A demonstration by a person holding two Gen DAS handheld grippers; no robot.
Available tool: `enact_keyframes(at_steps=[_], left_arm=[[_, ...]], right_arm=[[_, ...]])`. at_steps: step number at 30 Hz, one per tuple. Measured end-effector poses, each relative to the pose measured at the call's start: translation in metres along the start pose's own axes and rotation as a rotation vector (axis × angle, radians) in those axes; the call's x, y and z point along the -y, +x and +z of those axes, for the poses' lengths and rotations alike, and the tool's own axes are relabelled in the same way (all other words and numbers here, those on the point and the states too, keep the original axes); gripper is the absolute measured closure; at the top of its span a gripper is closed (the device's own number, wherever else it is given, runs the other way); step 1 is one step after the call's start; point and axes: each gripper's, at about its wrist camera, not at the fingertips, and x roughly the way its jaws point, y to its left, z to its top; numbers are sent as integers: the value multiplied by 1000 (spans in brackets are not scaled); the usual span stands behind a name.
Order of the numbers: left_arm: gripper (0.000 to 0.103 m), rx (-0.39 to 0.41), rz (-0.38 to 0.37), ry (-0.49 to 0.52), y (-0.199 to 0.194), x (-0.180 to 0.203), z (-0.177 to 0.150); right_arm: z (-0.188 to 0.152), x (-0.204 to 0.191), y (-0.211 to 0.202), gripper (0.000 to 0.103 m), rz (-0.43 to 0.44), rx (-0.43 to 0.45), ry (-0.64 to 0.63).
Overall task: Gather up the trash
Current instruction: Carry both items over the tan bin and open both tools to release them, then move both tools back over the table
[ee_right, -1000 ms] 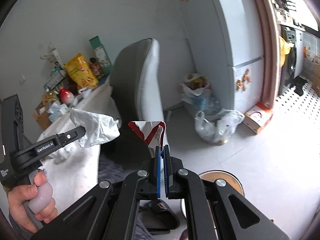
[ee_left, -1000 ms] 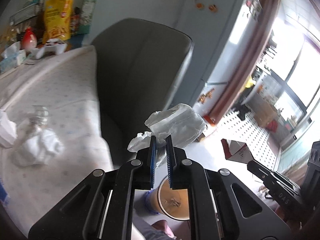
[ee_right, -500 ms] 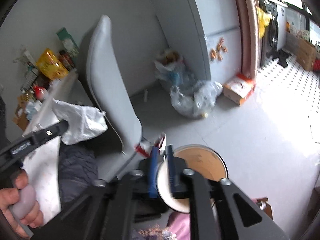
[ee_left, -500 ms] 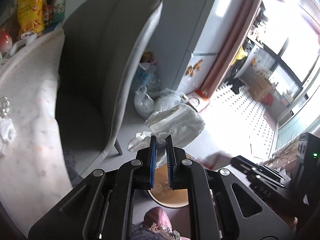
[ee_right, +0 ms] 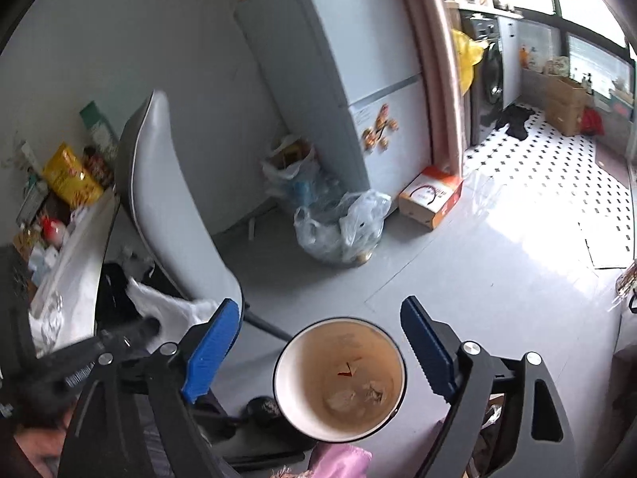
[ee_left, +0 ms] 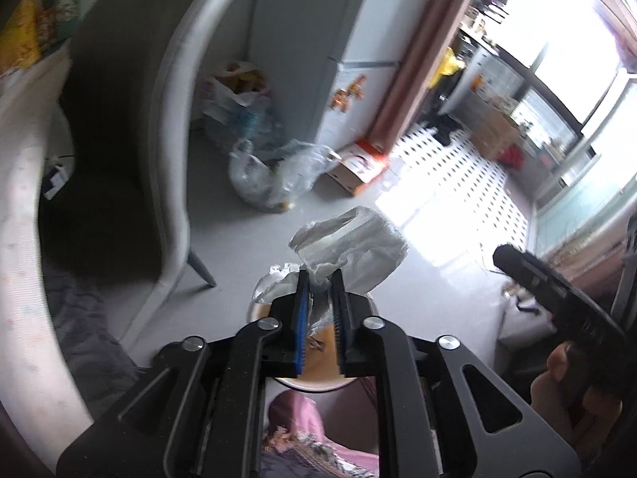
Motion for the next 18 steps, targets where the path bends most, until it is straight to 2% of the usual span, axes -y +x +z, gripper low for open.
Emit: enact_keyframes(at_steps=[1, 2, 3, 4, 8, 12, 18], left_arm=[[62, -3, -14, -2, 1, 2, 0], [35, 3, -21, -8, 1, 3, 1], [28, 19, -23, -17, -1, 2, 1], [28, 40, -24, -29, -6, 1, 2], [23, 46, 3, -67, -17, -11, 3], [8, 117, 4, -98, -53, -24, 8], [6, 220, 86, -106, -105, -48, 11]], right_arm=[[2, 3, -3, 19, -7, 13, 4], [4, 5, -6, 19, -12, 23, 8], [5, 6, -7, 19, -14, 27, 11], [6, 8, -8, 19, -15, 32, 17], [2, 5, -12, 19, -10, 32, 20], [0, -6, -10, 17, 13, 21, 15], [-2, -34, -12, 8, 53, 29, -26]])
